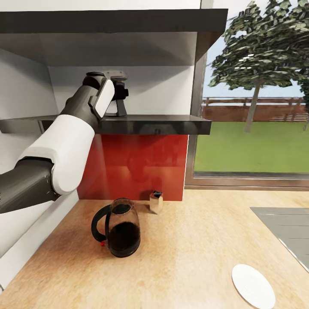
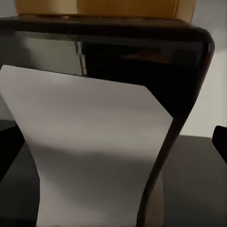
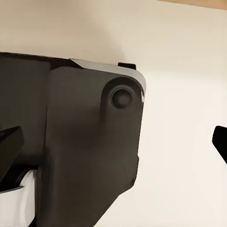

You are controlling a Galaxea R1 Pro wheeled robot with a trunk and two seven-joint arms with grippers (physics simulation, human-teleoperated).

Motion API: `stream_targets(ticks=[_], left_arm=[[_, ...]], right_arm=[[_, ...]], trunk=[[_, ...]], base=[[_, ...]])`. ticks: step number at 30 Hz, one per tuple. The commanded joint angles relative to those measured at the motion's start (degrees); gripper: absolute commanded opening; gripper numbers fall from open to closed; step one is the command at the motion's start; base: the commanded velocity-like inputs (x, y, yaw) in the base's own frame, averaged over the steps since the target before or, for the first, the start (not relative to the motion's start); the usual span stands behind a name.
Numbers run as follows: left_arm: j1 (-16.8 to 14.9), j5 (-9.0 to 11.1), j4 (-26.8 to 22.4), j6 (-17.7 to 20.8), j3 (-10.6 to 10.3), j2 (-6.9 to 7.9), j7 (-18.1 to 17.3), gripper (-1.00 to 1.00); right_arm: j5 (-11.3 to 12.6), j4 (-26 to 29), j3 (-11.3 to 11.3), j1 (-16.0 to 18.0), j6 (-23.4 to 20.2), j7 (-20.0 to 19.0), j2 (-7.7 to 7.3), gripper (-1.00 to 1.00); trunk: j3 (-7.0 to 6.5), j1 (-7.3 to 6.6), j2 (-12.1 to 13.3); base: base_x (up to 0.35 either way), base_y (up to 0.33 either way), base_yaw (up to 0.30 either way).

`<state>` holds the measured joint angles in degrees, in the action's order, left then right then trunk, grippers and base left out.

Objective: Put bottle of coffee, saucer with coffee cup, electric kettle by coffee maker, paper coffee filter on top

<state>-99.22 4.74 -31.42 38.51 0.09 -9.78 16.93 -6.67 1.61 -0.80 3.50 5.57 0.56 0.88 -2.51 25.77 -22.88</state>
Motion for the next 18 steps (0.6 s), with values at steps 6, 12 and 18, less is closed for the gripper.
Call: stream_targets(ticks=[6, 12, 18], left_arm=[[0.2, 0.2, -0.3, 0.2, 0.1, 0.11, 0.5, -1.0], [0.2, 0.4, -1.0, 0.2, 0.0, 0.11, 0.5, -1.0], [0.3, 0.3, -1.3, 0.1, -0.1, 0.04, 0.5, -1.0]], right_arm=[[-0.5, 0.0, -0.1, 0.0, 0.1, 0.1, 0.0, 1.0], [-0.5, -0.1, -0.2, 0.0, 0.1, 0.1, 0.0, 1.0], [-0.5, -0.1, -0.2, 0.0, 0.1, 0.1, -0.05, 1.0]], trunk=[[0.02, 0.02, 0.0], [0.02, 0.02, 0.0], [0.02, 0.02, 0.0]], base=[[0.0, 0.0, 0.0], [0.0, 0.0, 0.0], [0.0, 0.0, 0.0]])
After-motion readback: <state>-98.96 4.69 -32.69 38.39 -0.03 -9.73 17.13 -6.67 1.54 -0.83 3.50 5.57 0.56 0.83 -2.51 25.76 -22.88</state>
